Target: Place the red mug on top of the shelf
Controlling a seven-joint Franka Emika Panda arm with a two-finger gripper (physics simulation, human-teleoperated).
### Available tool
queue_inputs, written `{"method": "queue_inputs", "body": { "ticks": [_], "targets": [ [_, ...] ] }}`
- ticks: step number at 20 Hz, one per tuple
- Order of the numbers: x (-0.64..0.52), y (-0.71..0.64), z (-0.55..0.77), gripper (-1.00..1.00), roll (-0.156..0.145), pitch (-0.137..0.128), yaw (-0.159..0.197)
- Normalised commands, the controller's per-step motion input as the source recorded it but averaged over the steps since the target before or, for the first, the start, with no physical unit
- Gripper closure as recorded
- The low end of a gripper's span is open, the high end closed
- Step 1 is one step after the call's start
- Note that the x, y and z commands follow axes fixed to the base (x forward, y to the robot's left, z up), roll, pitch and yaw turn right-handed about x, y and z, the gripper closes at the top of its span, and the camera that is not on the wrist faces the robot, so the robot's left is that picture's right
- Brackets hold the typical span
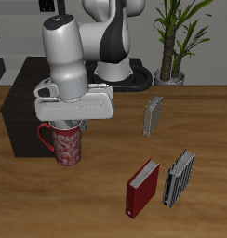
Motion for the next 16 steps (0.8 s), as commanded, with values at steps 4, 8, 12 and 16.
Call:
{"method": "queue_inputs", "body": {
  "ticks": [4, 8, 12, 16],
  "targets": [
    [-0.36, -0.14, 0.80, 1.00, -0.014, -0.074, -0.036],
    [-0.36, -0.17, 0.47, 1.00, -0.018, -0.019, -0.041],
    [-0.41, -0.23, 0.50, 1.00, -0.023, -0.045, -0.011],
    [-0.45, -0.18, 0.54, 1.00, -0.030, -0.095, 0.010]
  ]
}}
